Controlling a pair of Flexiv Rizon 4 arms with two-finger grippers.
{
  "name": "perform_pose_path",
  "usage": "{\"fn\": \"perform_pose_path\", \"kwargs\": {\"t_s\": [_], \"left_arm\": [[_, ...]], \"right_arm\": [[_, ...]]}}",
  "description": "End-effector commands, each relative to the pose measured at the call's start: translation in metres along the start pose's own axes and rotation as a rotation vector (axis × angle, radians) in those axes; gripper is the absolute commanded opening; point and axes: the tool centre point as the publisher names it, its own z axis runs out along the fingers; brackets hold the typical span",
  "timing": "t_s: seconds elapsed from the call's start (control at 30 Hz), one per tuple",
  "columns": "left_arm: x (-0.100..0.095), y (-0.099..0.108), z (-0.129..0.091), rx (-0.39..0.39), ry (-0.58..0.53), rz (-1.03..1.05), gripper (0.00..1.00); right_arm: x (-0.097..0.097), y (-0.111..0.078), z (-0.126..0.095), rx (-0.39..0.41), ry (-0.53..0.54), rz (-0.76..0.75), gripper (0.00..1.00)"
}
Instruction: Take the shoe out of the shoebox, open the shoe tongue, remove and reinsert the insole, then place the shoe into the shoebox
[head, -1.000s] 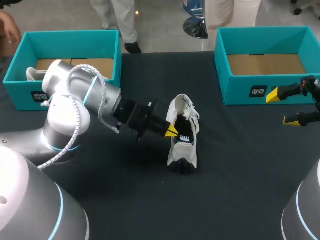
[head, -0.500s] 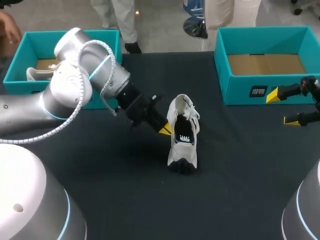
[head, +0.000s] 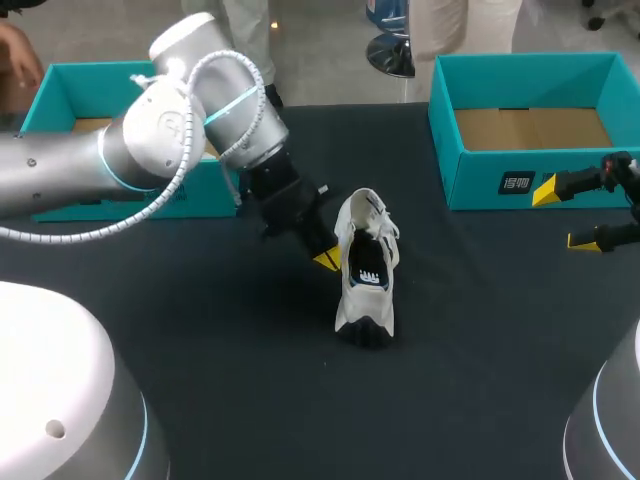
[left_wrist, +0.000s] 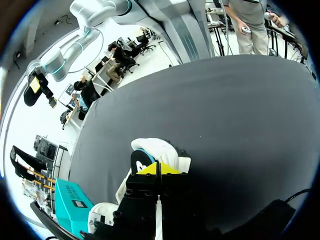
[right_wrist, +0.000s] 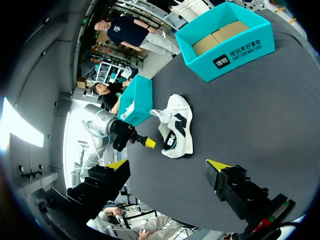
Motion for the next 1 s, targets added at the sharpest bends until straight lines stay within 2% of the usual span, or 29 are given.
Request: {"fn": "perform_pose_path", "kwargs": {"t_s": [0.03, 0.43, 0.5, 0.7, 1.0], "left_arm": [[-0.005, 0.0, -0.006, 0.0, 0.071, -0.039, 0.0], [-0.005, 0.0, -0.006, 0.0, 0.071, -0.039, 0.0], [-0.009, 0.001, -0.006, 0.027, 0.076, 0.005, 0.0], [-0.021, 0.011, -0.003, -0.018, 0.222, 0.128, 0.0], [-0.029, 0.022, 0.002, -0.058, 0.292, 0.164, 0.0]], "right_arm": [[0.0, -0.002, 0.0, -0.003, -0.002, 0.001, 1.0], [0.0, -0.002, 0.0, -0.003, -0.002, 0.001, 1.0], [0.0, -0.002, 0.0, -0.003, -0.002, 0.001, 1.0], [0.0, -0.002, 0.0, -0.003, -0.002, 0.001, 1.0], [0.0, -0.002, 0.0, -0.003, -0.002, 0.001, 1.0]]}}
